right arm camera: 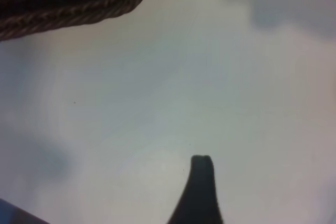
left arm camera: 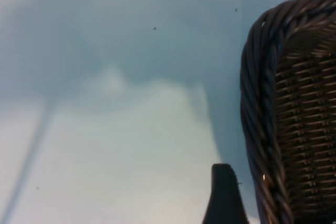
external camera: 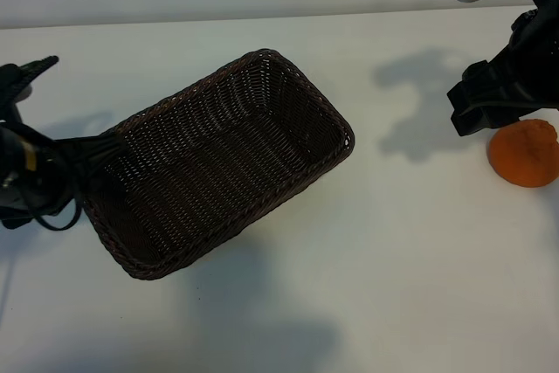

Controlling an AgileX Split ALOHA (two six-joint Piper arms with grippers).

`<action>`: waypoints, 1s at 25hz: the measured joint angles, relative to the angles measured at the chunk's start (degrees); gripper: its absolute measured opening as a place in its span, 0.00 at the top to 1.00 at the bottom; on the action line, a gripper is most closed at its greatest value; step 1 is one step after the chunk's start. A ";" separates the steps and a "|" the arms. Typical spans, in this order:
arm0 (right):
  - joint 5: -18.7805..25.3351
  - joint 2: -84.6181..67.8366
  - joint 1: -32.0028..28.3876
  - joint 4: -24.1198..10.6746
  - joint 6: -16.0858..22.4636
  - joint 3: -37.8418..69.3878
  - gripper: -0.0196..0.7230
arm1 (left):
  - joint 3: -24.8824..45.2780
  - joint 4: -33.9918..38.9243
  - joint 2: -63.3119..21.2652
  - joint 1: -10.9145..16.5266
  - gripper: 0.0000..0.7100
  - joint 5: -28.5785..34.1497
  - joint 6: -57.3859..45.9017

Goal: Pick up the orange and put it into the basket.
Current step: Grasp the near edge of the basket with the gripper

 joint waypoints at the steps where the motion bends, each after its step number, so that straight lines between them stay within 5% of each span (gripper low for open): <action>1: 0.00 0.00 0.00 0.00 0.00 0.00 0.17 | 0.00 0.00 0.65 0.00 0.28 -0.30 -0.37; 25: 0.14 0.00 0.00 0.00 0.00 0.00 0.17 | 0.00 1.75 10.48 0.47 0.28 -8.32 -5.26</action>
